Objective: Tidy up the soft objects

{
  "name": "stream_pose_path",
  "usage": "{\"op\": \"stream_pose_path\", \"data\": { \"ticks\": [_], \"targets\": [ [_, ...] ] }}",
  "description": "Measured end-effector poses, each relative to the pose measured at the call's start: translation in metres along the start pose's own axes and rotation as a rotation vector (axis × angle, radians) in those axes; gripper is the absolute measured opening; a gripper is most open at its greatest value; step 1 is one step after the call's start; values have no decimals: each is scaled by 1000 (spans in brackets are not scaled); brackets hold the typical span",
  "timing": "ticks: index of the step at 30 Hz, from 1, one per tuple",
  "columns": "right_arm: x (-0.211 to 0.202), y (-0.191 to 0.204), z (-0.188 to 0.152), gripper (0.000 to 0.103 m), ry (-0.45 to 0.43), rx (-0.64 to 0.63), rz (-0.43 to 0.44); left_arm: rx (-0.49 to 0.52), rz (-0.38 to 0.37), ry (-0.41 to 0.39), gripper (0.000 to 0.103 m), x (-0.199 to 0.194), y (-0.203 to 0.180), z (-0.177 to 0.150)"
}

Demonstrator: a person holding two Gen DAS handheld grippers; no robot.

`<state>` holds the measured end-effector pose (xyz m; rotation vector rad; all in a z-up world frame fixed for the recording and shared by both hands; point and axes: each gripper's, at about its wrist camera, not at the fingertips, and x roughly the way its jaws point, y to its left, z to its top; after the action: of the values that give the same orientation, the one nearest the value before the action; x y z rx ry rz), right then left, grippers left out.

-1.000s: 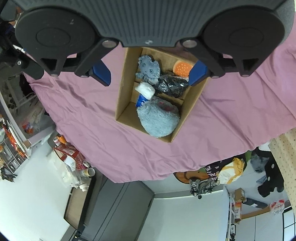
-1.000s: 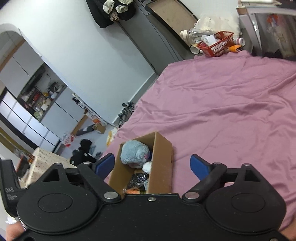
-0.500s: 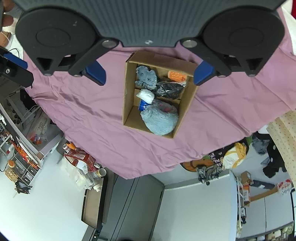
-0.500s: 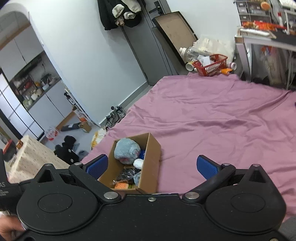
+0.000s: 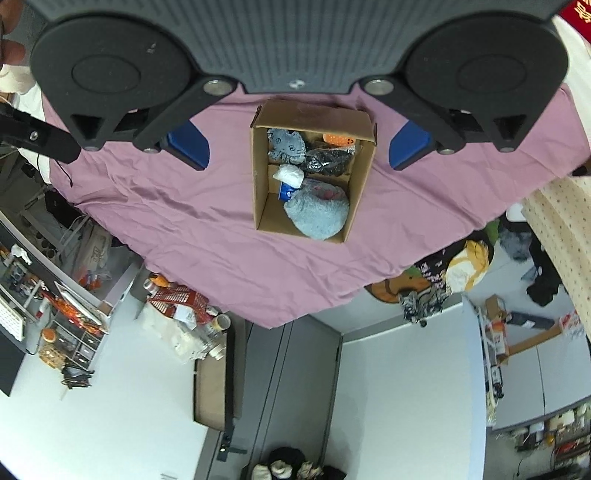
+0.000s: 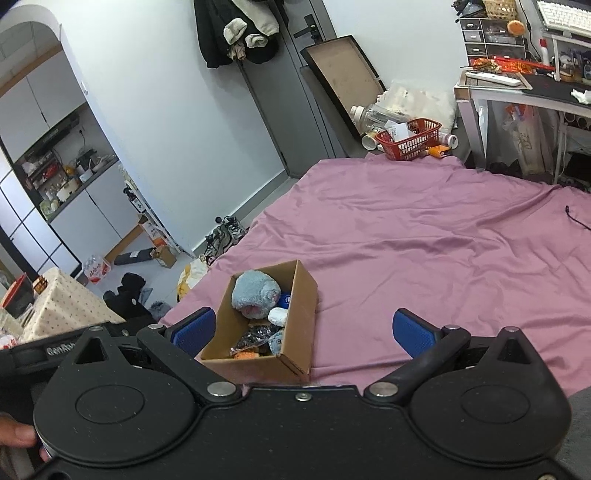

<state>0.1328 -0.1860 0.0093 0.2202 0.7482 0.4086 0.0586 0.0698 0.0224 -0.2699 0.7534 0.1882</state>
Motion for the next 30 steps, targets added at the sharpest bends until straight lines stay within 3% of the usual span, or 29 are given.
{"op": "stream_pose_path", "data": {
  "ticks": [8,30],
  "targets": [
    [-23,6,2,103,-18,-37,-22,83,-32,-31,103,-29,-13,5],
    [-54,13,-15,103,-47,-106,-29,133,-22,-73,103,-65,-10,-13]
  ]
}}
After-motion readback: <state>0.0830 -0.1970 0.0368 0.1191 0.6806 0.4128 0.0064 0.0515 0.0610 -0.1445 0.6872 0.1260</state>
